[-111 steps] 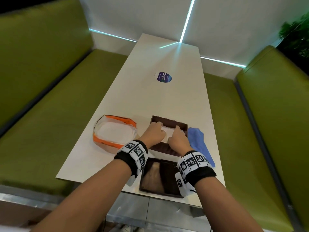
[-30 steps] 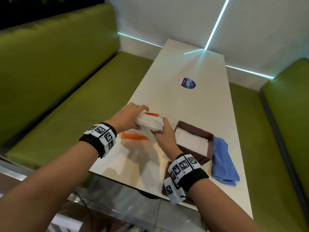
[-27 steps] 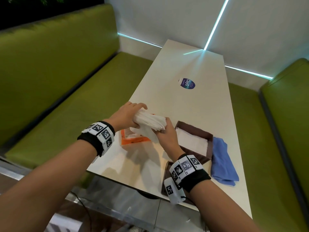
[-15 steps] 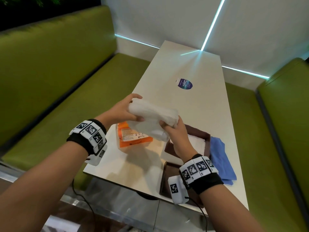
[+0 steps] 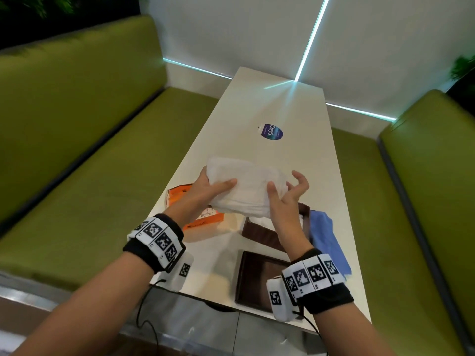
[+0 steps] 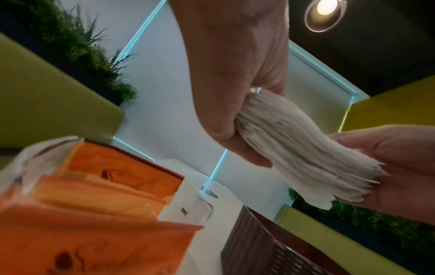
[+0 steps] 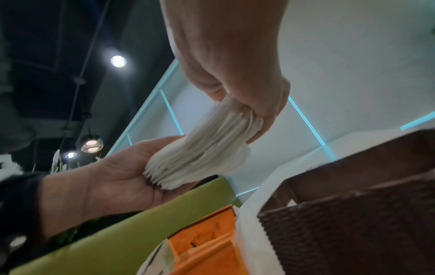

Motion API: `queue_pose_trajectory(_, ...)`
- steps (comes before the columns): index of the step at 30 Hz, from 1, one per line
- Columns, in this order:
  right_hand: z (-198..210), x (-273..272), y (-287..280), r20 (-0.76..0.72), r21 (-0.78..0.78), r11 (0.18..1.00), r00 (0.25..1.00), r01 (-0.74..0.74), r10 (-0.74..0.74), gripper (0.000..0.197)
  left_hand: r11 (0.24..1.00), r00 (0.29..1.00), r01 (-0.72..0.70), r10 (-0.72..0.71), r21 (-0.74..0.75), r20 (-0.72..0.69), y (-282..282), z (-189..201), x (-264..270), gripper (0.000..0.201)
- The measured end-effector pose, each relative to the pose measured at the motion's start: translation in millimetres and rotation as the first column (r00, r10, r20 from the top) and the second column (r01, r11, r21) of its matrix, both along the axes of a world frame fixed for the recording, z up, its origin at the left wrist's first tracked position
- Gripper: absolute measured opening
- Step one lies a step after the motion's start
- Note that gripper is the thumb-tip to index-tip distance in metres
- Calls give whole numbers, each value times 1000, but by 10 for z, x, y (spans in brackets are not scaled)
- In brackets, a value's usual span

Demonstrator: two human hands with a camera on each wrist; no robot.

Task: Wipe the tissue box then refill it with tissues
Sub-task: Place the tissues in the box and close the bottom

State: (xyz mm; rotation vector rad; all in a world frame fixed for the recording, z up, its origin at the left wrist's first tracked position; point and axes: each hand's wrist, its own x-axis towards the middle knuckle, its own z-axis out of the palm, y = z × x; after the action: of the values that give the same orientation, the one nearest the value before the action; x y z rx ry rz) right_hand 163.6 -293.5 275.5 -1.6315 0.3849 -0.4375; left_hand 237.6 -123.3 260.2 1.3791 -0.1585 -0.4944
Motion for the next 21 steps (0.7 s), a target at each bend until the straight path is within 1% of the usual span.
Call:
queue_pose_trajectory(1,15,-31,-26,21,-91,996,1000,19,-17,47,1000,1000,-14,14,-23,-22,-46,-4,-31,70)
queue_pose_trajectory(3,71,-96,-42,39,-223,975,999,-2,10,29,997,997,-48,44,-66,-59,-99,-25,-90,64)
queue_pose_trajectory(5,90,-147,-70,35,-287,958,999,6,4,15,993,996,-77,73,-92,-47,-151,-47,-149,60)
queue_pose_trajectory(6,84,-154,-85,28,-304,952,1000,21,-13,15,991,997,-81,78,-102,-27,-173,-56,-177,58)
queue_pose_trajectory(9,104,-178,-100,2,-327,944,999,38,-40,21,988,997,-70,73,-139,20,-236,-45,-269,51)
queue_pose_trajectory(12,134,-203,-113,-5,-340,940,1000,23,-26,22,983,996,-80,84,-165,18,-278,-25,-316,50)
queue_pose_trajectory(14,145,-208,-126,-6,-348,938,1000,9,-12,17,981,996,-91,91,-173,-6,-292,-35,-305,58)
queue_pose_trajectory(18,133,-182,-192,-42,-310,950,999,-21,8,9,985,990,-120,109,-120,-91,-274,-15,-278,87)
queue_pose_trajectory(19,127,-178,-213,-55,-295,955,998,-31,16,9,988,989,-113,101,-106,-112,-267,-4,-277,87)
queue_pose_trajectory(20,119,-174,-233,-71,-282,959,997,-42,23,9,990,988,-105,93,-92,-126,-260,8,-276,82)
queue_pose_trajectory(21,105,-170,-256,-89,-272,961,996,-51,28,10,992,986,-102,90,-79,-139,-255,18,-275,71)
